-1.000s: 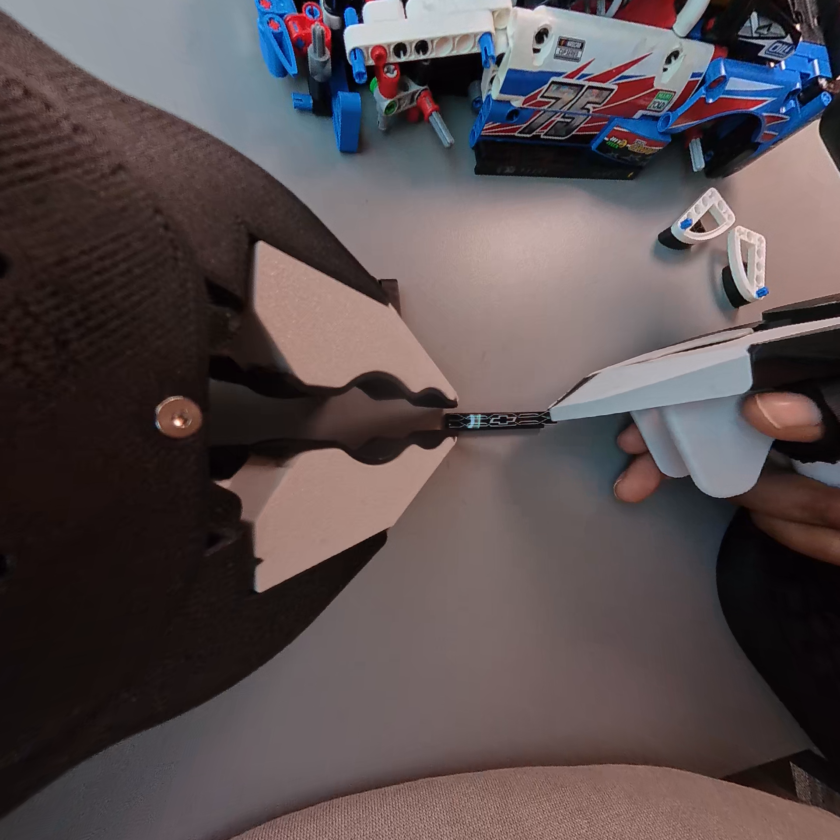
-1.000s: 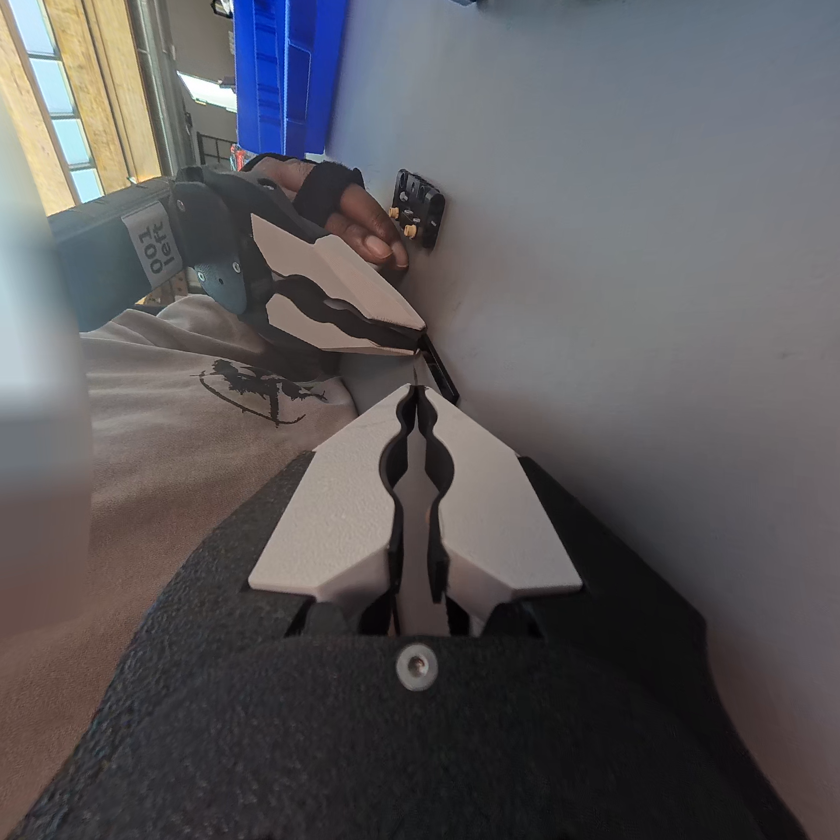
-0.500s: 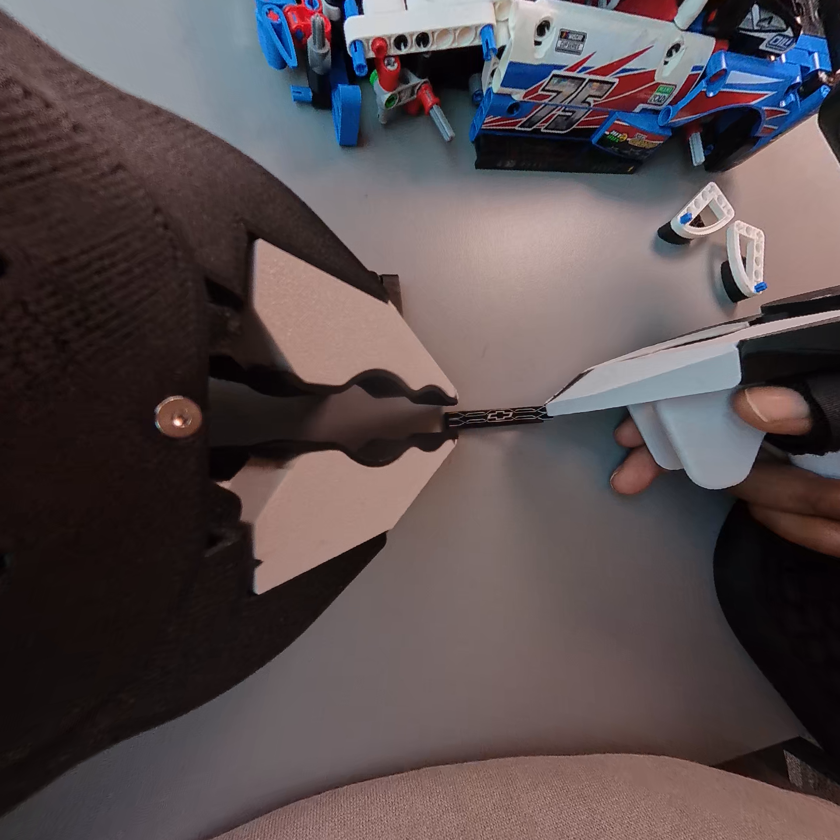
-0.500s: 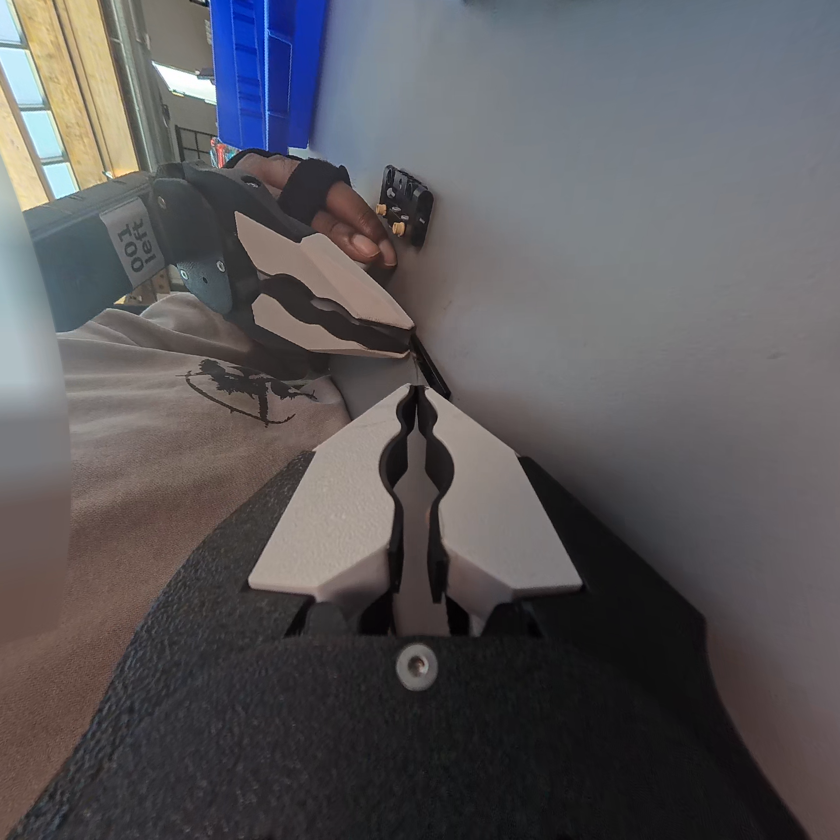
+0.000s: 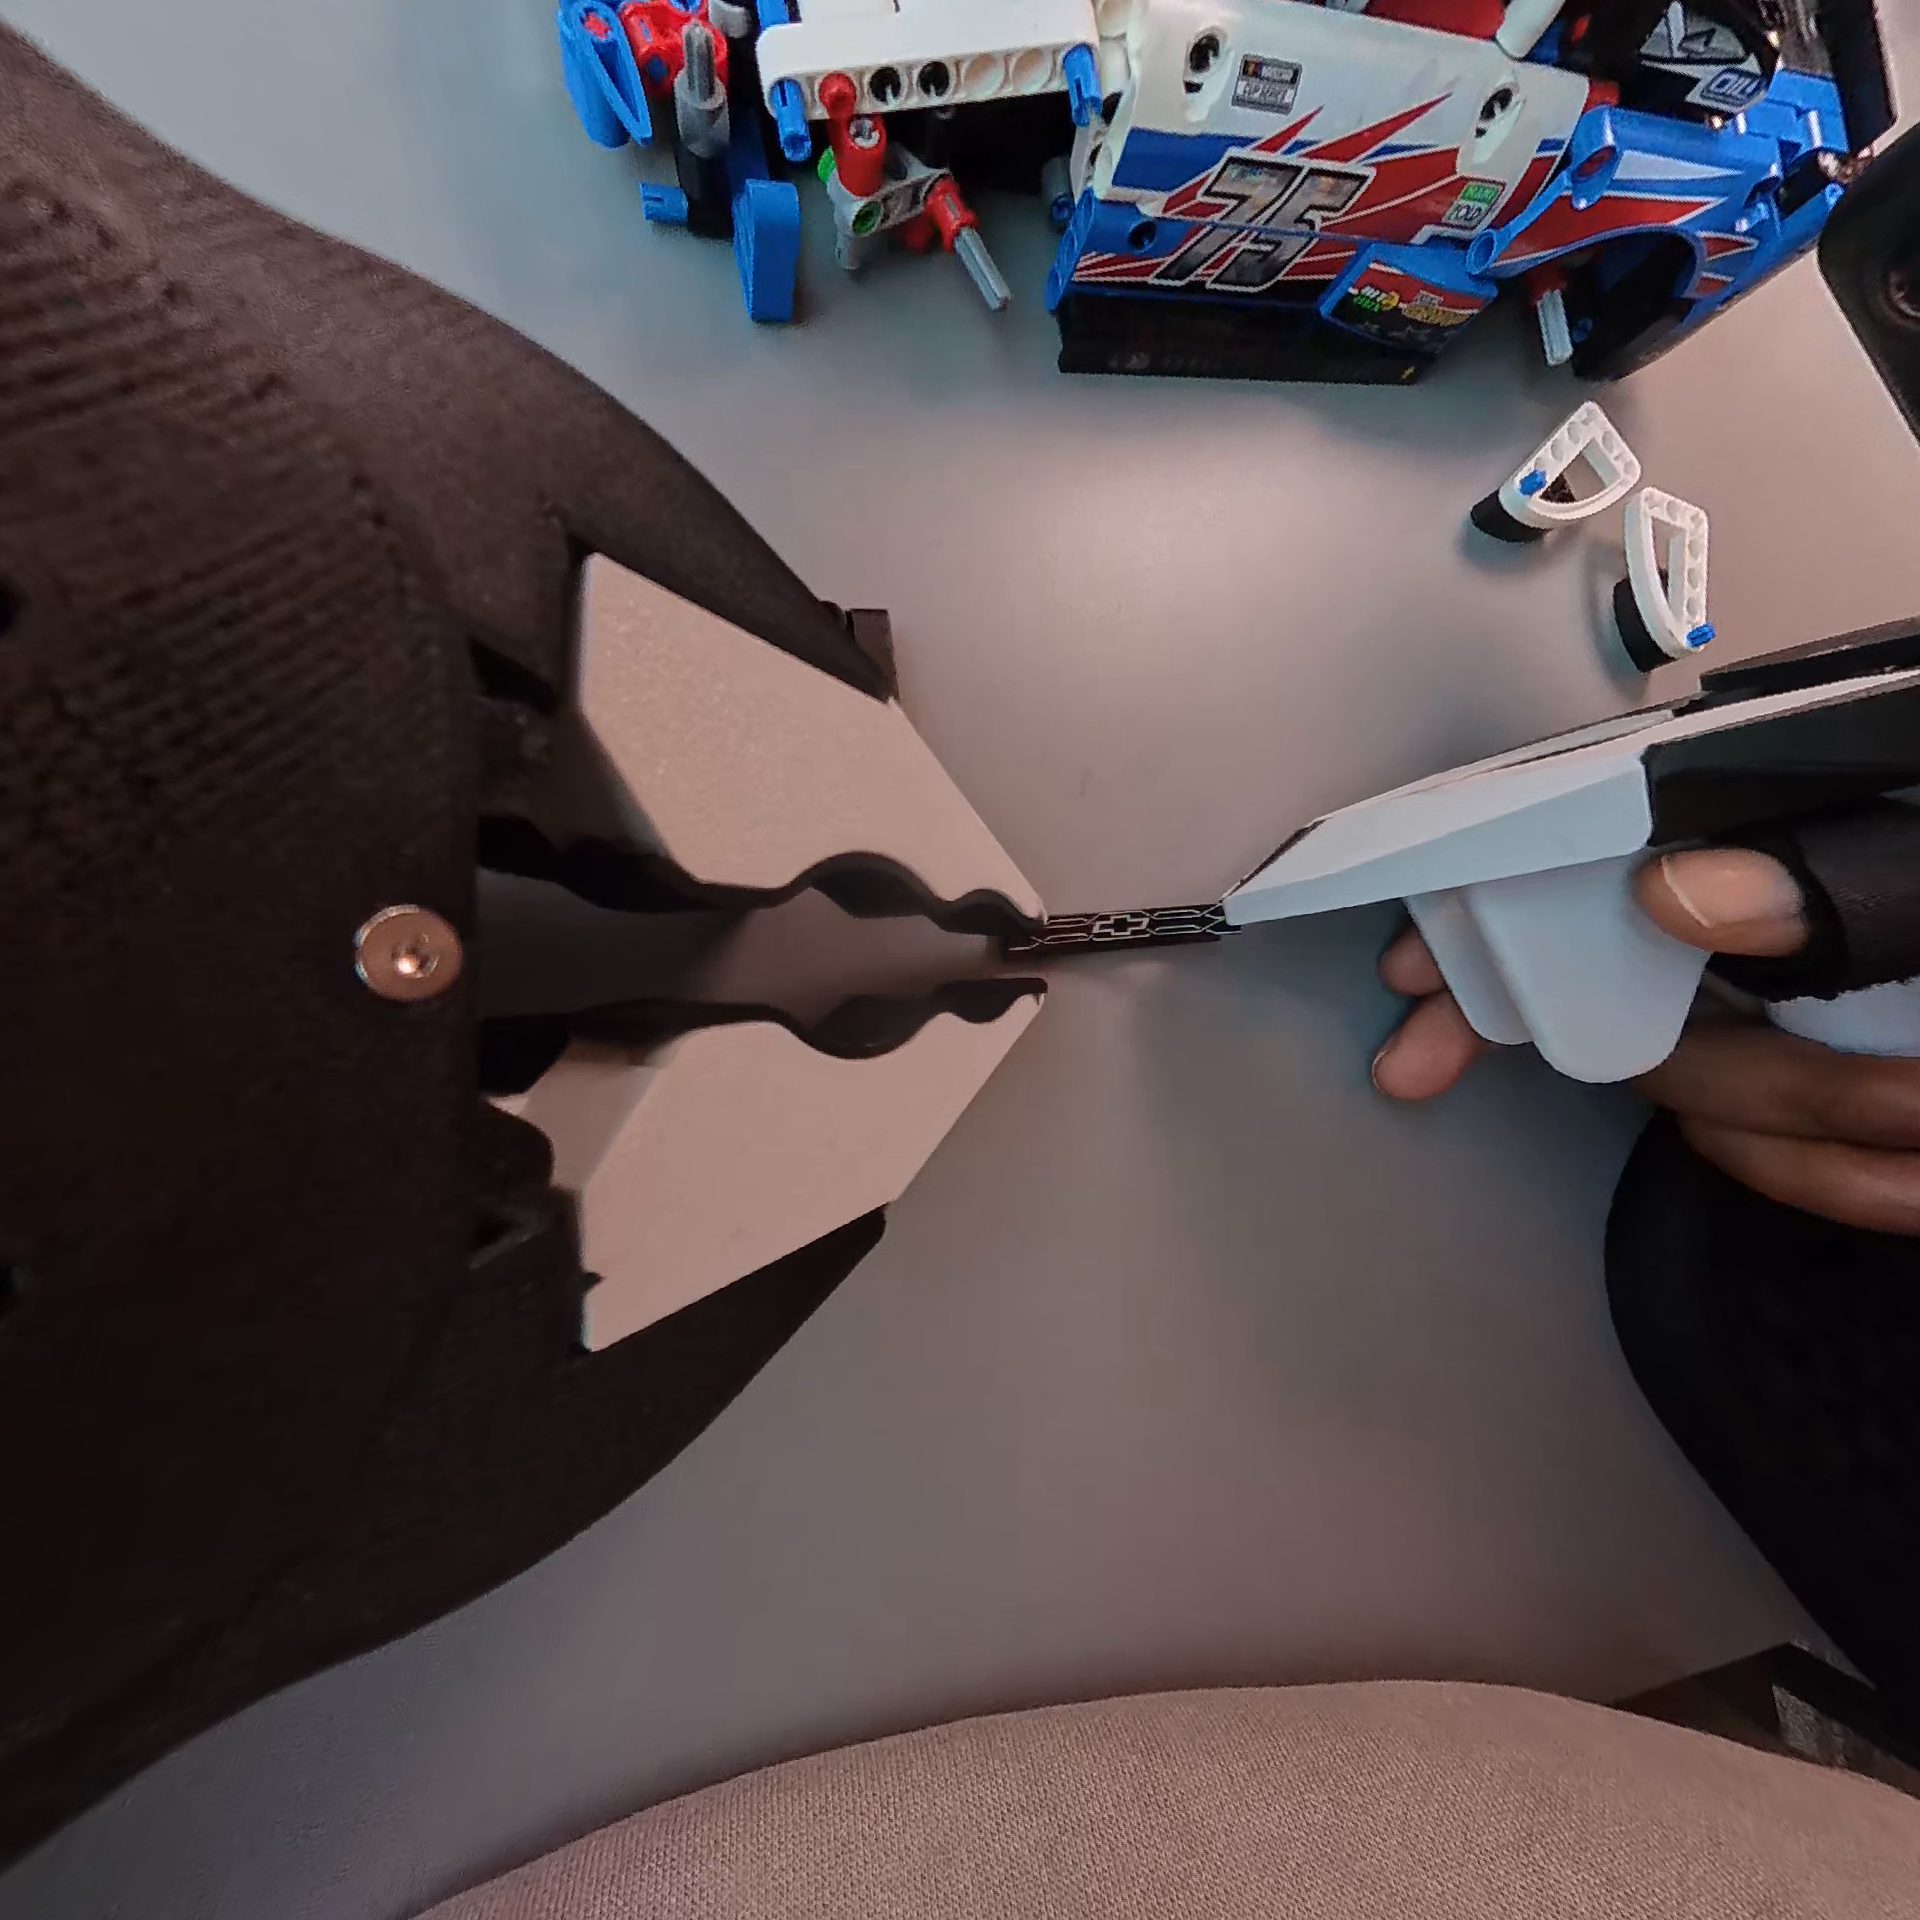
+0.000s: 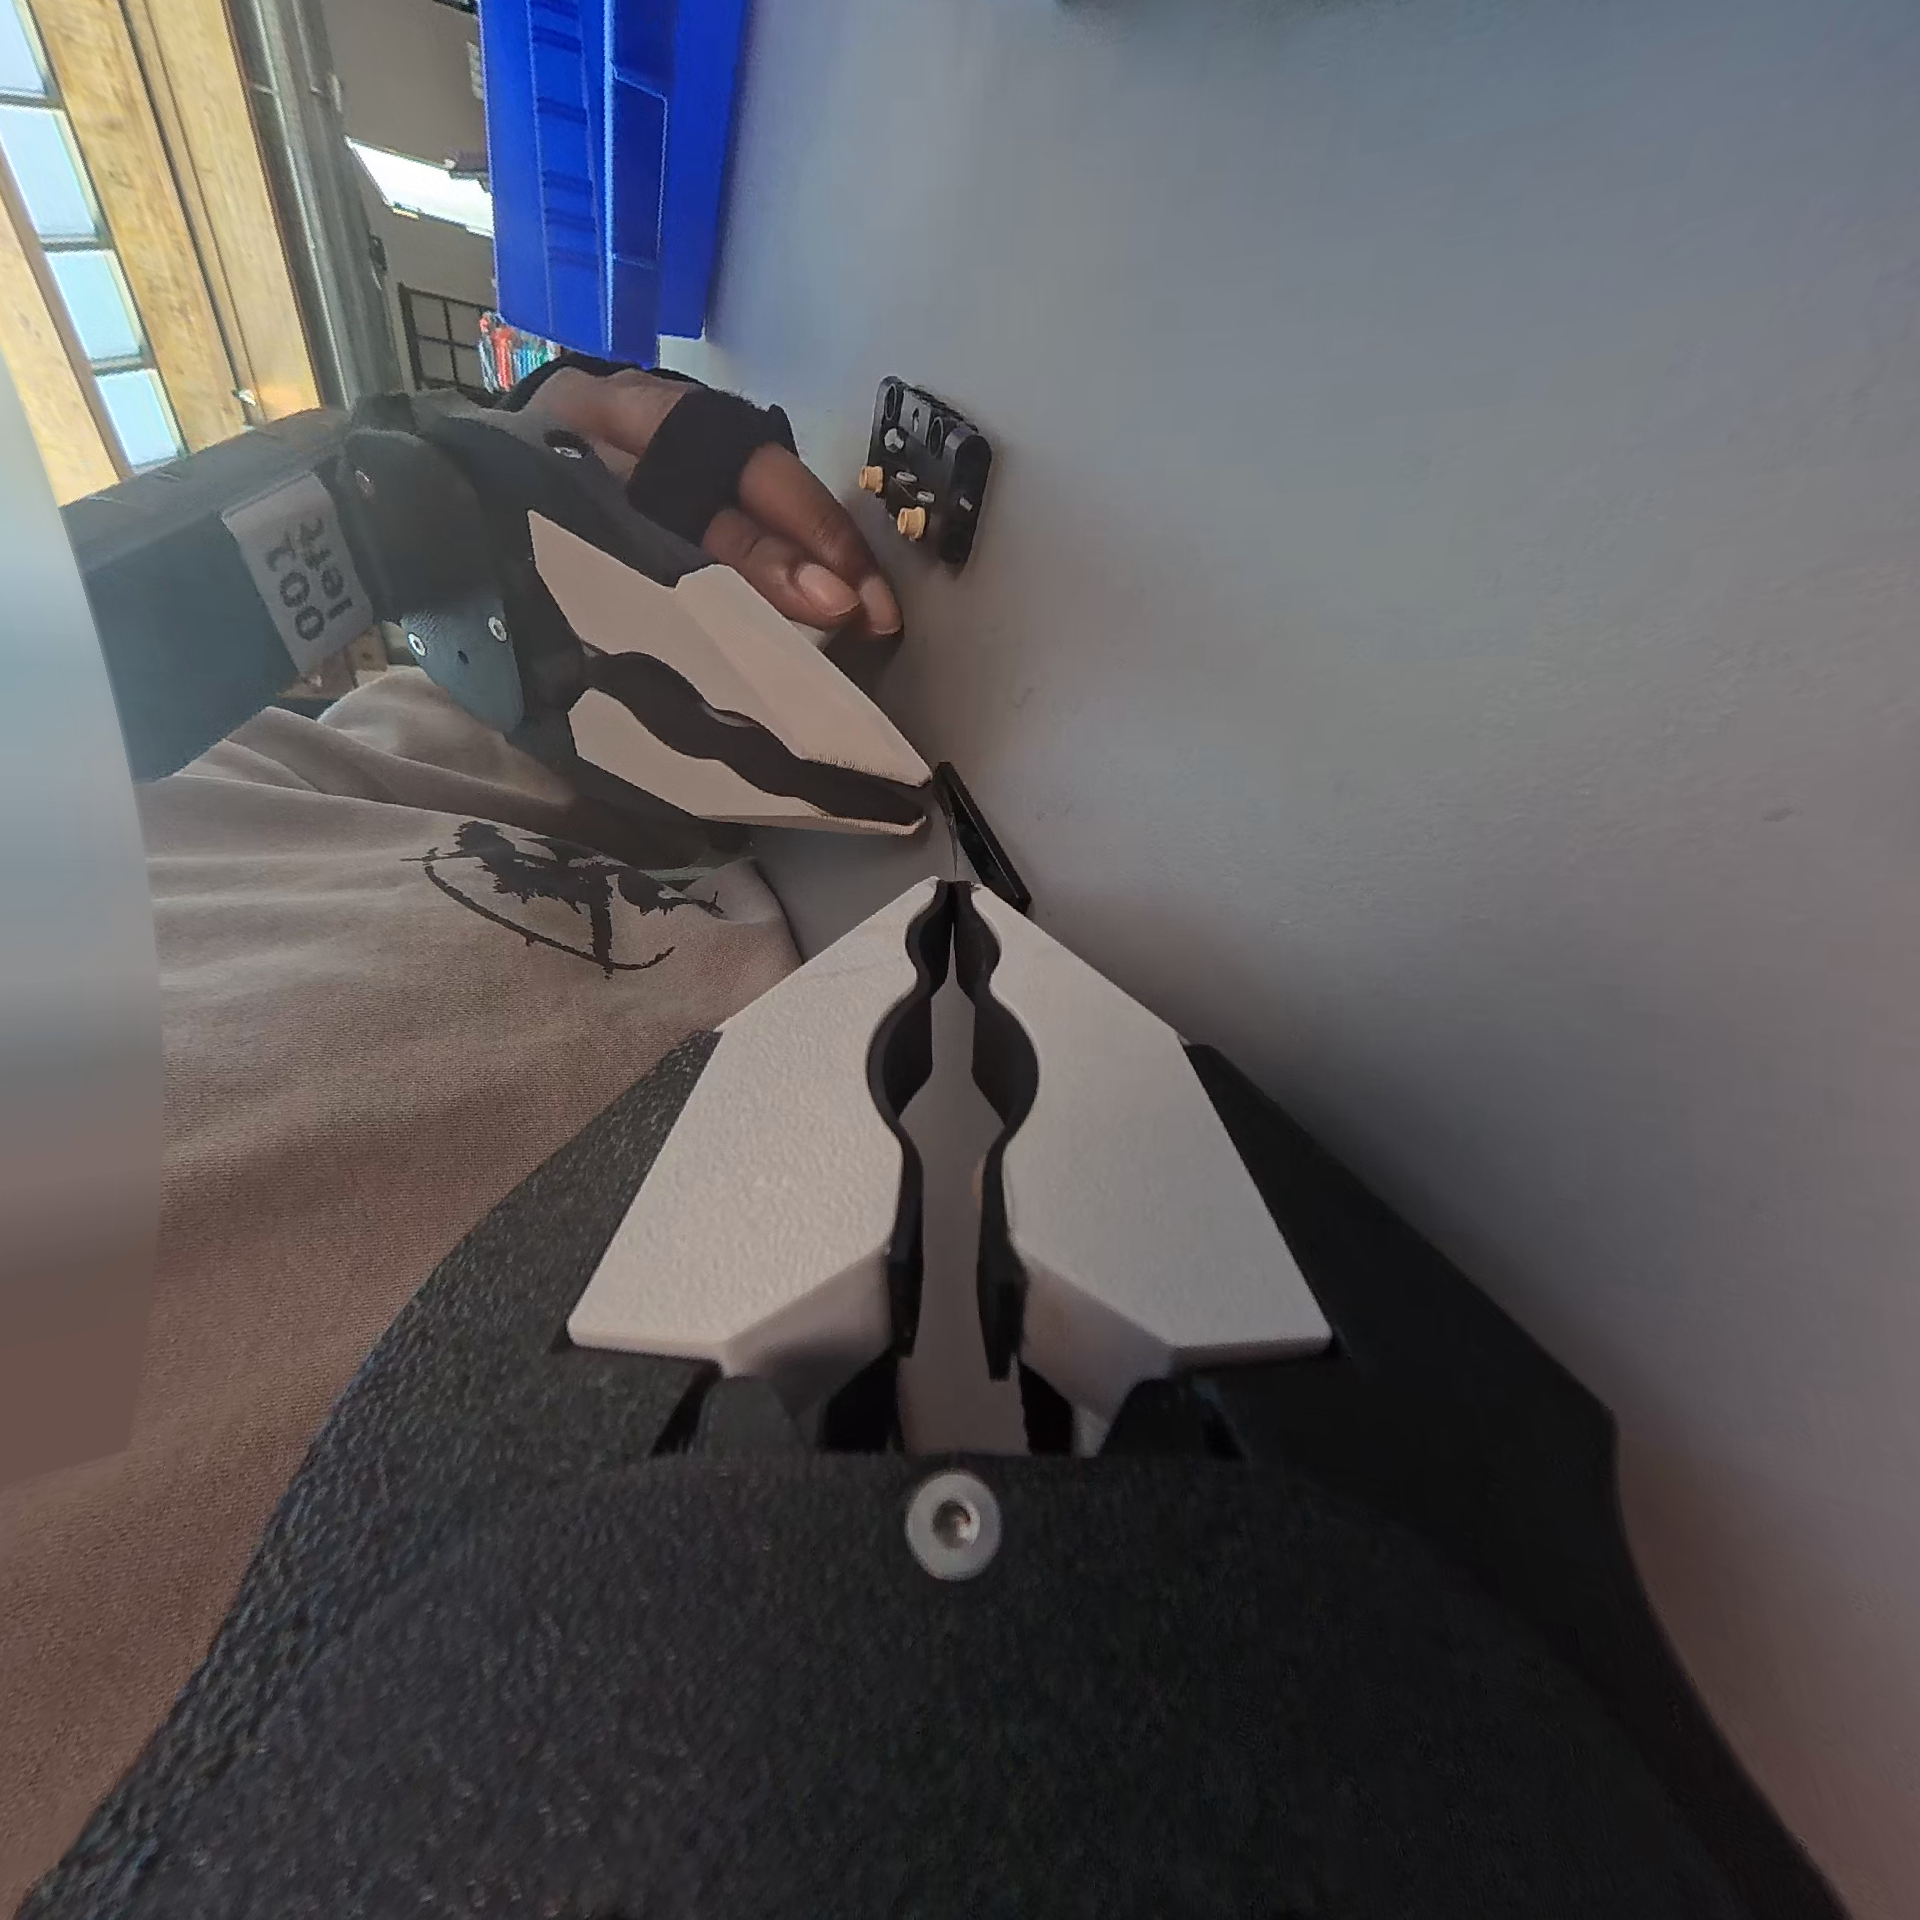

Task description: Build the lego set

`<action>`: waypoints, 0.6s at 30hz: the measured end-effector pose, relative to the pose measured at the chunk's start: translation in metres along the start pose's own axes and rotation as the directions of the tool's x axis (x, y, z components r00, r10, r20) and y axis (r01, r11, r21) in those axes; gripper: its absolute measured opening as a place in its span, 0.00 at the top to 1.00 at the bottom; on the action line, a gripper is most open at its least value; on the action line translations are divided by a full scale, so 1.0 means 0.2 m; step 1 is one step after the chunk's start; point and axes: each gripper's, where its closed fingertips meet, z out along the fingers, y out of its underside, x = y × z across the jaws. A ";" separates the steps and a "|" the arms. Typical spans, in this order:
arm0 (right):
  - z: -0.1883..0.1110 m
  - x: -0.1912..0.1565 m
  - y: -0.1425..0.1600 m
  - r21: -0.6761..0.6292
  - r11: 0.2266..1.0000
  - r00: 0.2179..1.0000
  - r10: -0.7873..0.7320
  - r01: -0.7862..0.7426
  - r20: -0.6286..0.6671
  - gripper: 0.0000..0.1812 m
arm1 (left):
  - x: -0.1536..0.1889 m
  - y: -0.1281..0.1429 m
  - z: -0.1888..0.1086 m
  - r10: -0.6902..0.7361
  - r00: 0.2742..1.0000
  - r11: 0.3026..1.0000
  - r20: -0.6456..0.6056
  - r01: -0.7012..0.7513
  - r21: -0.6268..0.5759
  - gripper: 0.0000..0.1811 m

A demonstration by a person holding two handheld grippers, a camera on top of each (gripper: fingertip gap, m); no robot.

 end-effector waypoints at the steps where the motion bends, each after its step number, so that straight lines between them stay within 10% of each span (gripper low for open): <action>1: 0.00 0.00 0.00 0.000 1.000 1.000 -0.001 0.001 0.000 1.00 | 0.00 0.00 0.00 0.006 1.000 1.000 0.002 -0.006 0.000 0.97; 18: 0.00 0.00 0.00 -0.004 1.000 1.000 -0.010 0.010 -0.003 1.00 | 0.02 0.01 0.02 0.103 0.994 0.991 0.024 -0.100 -0.089 0.96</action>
